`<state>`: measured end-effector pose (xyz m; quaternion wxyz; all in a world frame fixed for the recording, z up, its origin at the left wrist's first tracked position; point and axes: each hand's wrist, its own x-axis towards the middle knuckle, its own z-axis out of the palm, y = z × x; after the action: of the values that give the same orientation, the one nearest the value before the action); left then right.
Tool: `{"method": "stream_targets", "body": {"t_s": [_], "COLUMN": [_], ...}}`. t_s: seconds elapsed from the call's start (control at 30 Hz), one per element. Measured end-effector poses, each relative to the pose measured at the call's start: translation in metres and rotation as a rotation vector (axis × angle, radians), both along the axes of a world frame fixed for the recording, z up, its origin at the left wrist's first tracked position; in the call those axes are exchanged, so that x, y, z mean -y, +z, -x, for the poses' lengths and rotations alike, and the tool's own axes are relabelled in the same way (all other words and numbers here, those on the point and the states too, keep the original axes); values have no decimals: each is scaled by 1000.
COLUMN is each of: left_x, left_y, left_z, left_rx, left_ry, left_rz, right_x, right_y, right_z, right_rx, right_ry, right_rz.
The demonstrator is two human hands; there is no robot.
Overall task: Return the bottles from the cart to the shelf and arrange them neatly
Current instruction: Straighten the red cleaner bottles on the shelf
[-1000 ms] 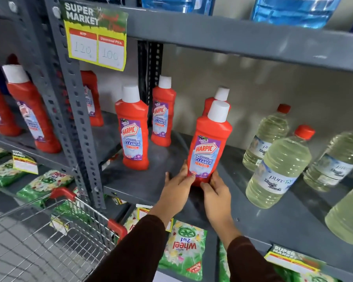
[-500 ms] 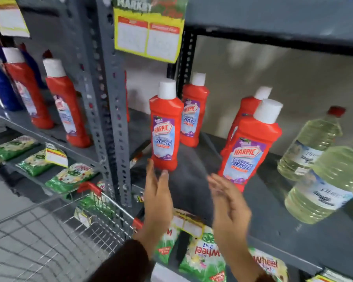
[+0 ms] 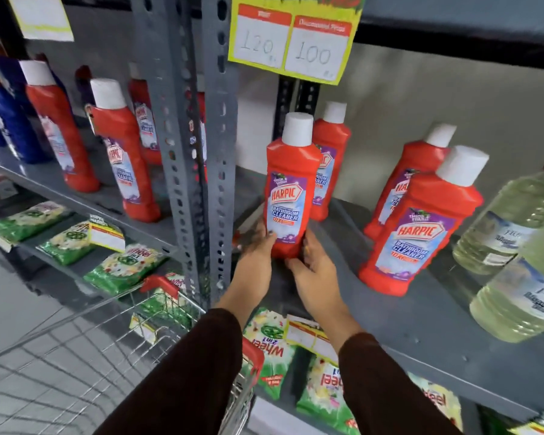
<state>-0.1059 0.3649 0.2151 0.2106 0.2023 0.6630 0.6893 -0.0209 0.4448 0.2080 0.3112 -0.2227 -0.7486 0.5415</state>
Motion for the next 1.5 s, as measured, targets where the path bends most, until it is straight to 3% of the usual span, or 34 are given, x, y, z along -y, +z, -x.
{"method": "stream_targets", "body": {"t_s": [0.07,0.3,0.57,1.07,1.2,1.27,1.37,1.5], "left_x": [2,-9,-13,-15,-5,-3,10,30], "left_y": [-5,-5,-7,-10,-11,-6,-7,-19], "left_z": [0,1,5,5,3,-1,-26,-94], "left_rx": [-78,21,-43,90,-71,-142,-17,-12], "left_ry": [-63,-100,-191,-119,-168,-95,42,114], "left_rz": [48,76,202,254,145,79,-208,-348], "right_x": [1,3,2,1,2,5,21,17], "right_y": [-1,3,2,0,6,19,31,26], "right_z": [-2,-8,-10,-10,-9,-18,-63,-181], "right_rx": [-9,-33,-23,-2,20,52,-6,-92], "right_ry": [-44,-163,-219,-230,-243,-270,-236,-238], "right_rz": [-5,-28,-70,-75,-34,0,40,81]}}
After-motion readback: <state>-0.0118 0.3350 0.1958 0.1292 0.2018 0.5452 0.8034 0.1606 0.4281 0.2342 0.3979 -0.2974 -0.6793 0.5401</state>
